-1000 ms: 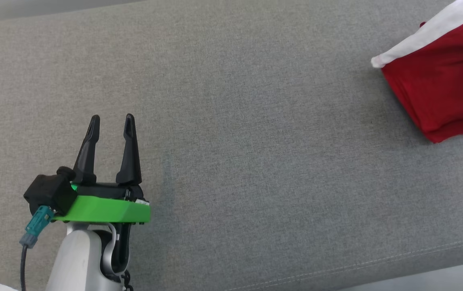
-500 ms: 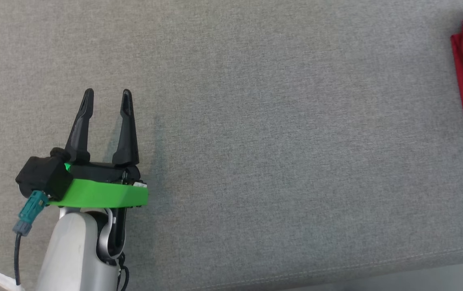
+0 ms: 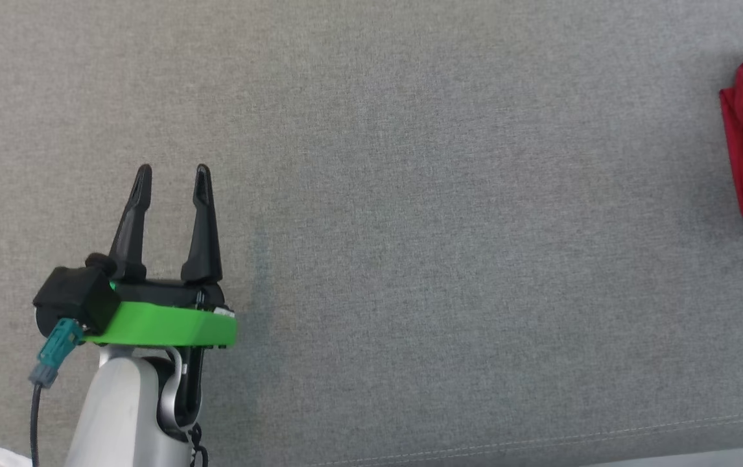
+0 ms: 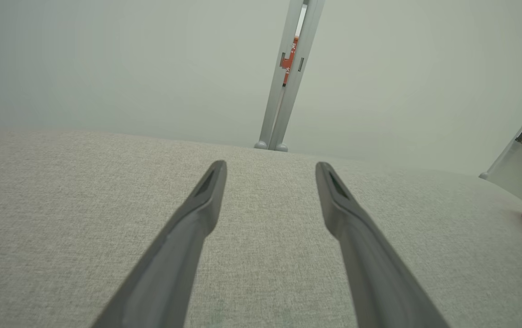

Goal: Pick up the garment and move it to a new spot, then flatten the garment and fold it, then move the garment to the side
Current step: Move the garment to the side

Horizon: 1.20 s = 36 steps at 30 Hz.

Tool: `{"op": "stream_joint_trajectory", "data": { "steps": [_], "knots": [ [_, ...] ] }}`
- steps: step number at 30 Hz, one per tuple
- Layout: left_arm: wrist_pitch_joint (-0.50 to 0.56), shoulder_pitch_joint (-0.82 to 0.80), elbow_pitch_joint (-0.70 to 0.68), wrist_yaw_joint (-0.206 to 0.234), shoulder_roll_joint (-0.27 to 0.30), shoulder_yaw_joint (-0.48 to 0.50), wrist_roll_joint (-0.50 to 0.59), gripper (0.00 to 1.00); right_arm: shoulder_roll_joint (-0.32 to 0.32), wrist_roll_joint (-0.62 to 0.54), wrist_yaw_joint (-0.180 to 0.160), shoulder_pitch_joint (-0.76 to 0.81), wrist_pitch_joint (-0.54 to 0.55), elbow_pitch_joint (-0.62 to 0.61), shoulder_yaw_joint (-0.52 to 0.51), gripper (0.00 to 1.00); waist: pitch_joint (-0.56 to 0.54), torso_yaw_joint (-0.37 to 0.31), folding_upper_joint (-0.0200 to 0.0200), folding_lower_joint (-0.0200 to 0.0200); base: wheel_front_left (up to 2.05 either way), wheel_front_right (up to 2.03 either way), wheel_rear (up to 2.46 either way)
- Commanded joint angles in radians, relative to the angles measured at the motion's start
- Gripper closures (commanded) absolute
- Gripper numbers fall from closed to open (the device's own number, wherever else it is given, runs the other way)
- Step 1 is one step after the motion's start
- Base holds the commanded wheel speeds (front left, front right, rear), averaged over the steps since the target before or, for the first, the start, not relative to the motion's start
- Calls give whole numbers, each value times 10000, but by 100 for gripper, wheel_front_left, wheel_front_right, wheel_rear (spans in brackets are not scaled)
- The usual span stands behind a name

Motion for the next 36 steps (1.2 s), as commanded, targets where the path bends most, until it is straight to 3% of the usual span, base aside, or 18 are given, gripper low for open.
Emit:
{"op": "stream_joint_trajectory", "data": {
  "steps": [1, 5, 11, 17, 25, 36],
  "knots": [
    [5, 246, 106, -28, 15, 52, -45, 0, 289, 153, -23, 463, -390, -344, -70, 0, -1013, -22, 0, -1, 0, 0, 0],
    [3, 651, 540, -28, 2, 295, 42, 0, 1445, 756, -26, 1749, -1736, -1862, -247, 0, -1897, 14, 0, -1, 0, 0, 0],
    [3, 1247, 969, -28, -17, 748, 224, 0, 2224, 1163, -21, 3861, -2698, -4128, 215, 0, -2780, 107, 0, -1, 0, 0, 0],
    [3, 1739, 1439, 11, -27, 1029, 384, 0, 2903, 978, -23, 5269, -3257, -5218, 597, 0, -3356, 137, 0, -1, 0, 0, 0],
    [3, 2252, 1798, 85, -27, 973, 180, 0, 3752, 984, -21, 6237, -4244, -4593, 838, 0, -3950, 135, 0, -1, 0, 0, 0],
    [3, 2508, 1842, 144, -27, 719, 113, 0, 3934, 1269, -21, 6091, -4733, -3124, 1245, 0, -4264, 221, 0, -1, 0, 0, 0]
  ]
}}
